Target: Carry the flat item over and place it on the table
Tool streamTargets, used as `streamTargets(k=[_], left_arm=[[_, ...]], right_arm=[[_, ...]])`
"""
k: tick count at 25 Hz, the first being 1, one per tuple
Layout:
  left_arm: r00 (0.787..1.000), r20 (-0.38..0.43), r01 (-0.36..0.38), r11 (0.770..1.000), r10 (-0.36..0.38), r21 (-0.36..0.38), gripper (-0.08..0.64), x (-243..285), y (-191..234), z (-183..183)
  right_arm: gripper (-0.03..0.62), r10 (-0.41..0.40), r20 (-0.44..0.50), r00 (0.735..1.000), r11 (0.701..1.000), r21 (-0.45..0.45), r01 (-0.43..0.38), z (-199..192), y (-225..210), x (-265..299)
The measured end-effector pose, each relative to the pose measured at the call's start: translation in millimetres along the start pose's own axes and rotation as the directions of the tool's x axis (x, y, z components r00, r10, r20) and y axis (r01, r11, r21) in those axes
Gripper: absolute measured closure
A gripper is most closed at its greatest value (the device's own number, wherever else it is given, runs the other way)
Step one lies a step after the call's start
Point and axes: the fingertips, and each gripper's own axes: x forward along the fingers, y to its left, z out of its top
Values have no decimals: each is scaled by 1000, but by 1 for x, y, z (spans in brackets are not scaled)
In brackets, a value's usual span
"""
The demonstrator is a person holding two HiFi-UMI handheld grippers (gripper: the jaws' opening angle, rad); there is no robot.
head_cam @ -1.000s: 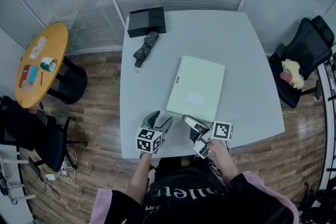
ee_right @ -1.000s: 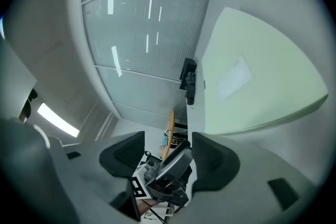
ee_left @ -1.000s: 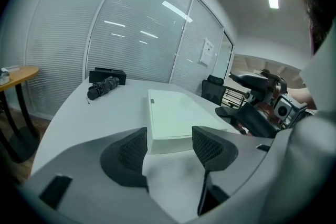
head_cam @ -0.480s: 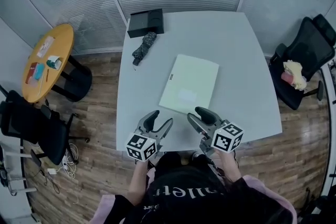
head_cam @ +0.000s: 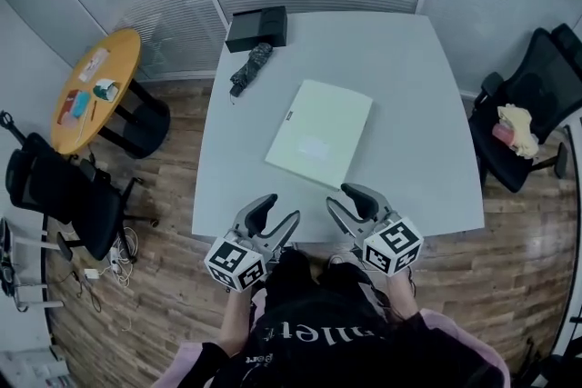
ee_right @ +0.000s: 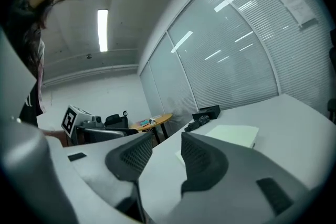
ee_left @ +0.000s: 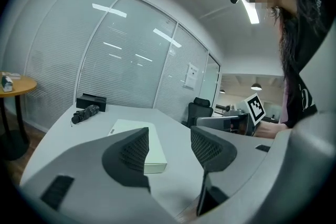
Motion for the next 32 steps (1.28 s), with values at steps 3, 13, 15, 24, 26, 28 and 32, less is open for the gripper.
streamTargets(k=[3,13,15,24,26,28,32], left_arm=[[999,9,-32,999,32,-5,299,-10,-14,-3],[998,-10,-70,997,70,15,301,-37,-39,-11],[998,-5,-57,998,57,26,301,-41,-43,-9],[999,47,1,998,-4,55,325,-79,-55,-2],[999,40,14,998,-17,67,343,-94,-54,-6],[999,25,22,996,-24,81,363,-108,-52,-11],[999,19,36,995,-38,92,407,-135,-46,-19]], right_arm=[[423,24,-24,999,999,-26,-25,-10,6,-9],[497,98,-19,995,994,-36,-99,-22,35,-17],[512,101,-14,995,994,-42,-101,-21,41,-17],[540,82,-2,997,996,-29,-82,-29,85,-15],[540,73,-16,997,997,-32,-73,-36,101,-13],[540,61,-28,998,998,-32,-62,-42,117,-12],[540,35,-42,999,999,-40,-37,-53,148,-15]])
